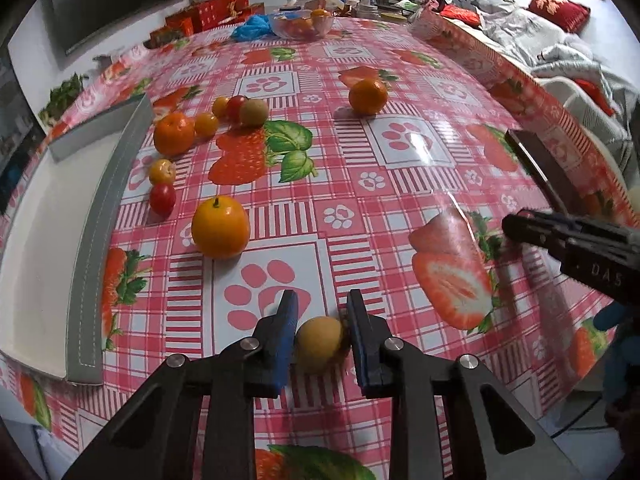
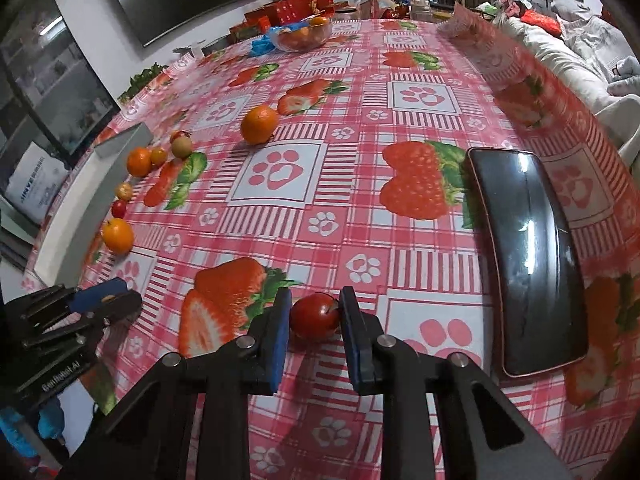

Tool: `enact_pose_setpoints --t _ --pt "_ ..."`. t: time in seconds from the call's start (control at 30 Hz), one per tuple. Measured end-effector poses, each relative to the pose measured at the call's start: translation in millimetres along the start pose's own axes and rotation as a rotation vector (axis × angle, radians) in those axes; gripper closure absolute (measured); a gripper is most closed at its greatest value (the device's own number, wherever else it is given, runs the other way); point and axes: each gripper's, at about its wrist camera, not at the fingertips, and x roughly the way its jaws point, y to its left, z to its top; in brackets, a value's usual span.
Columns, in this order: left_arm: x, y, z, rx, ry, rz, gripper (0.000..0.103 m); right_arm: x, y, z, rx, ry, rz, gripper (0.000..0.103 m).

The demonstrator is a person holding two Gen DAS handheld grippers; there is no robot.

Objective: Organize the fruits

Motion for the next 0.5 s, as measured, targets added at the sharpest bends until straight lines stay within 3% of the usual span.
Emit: enact_pose_setpoints --t 0.23,0.4,0.5 --pt "-31 26 19 -0.026 -0.063 -0.011 0.076 -7 44 35 -0.076 -0.012 0.072 0.076" --pt "-59 88 34 -0.118 -0.102 0.065 0.076 0 129 83 -0.222 -0.017 0.187 0.076" --pt "-70 137 36 -0.189 -0.111 0.155 0.076 20 192 104 -0.319 0.014 0.249 0.076"
